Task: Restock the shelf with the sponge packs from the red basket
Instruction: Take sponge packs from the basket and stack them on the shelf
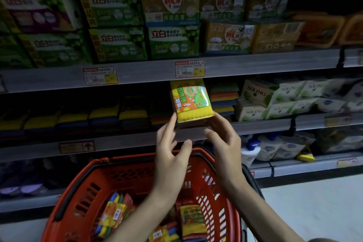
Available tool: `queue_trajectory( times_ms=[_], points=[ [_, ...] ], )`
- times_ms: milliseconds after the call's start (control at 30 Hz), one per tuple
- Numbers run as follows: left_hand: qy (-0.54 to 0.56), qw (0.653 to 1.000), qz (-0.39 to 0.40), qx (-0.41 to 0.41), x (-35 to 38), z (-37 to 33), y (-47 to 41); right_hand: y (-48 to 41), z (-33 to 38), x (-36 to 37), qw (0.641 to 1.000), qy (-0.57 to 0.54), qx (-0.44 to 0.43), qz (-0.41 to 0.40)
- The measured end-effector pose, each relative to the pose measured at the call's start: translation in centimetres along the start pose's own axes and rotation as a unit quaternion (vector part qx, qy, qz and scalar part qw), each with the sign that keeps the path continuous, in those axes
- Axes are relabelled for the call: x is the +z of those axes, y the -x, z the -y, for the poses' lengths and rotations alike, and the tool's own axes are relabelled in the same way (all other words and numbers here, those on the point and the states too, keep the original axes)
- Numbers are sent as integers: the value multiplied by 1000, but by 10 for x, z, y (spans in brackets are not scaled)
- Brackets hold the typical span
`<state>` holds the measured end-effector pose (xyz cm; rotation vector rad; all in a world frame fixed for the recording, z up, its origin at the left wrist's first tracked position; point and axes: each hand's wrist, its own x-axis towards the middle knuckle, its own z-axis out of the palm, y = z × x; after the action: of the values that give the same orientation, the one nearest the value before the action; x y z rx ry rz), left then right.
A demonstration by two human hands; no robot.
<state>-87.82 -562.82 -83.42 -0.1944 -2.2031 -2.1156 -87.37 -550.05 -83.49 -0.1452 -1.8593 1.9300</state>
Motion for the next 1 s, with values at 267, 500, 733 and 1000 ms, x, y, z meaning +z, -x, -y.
queue_trajectory(
  times_ms=[267, 500, 733, 1000],
  points=[
    [40, 998, -57, 7, 18, 5, -14, -14, -11, 2, 1000, 5, -2, 14],
    [64, 995, -75, 11, 27, 5, -35, -29, -6, 2, 1000, -5, 25, 15],
    [83, 992, -88, -23, 34, 8, -47, -39, -11, 0, 998, -10, 57, 6],
    [76, 991, -103, -39, 38, 10, -63, -52, -7, 4, 997, -1, 74, 14]
  ],
)
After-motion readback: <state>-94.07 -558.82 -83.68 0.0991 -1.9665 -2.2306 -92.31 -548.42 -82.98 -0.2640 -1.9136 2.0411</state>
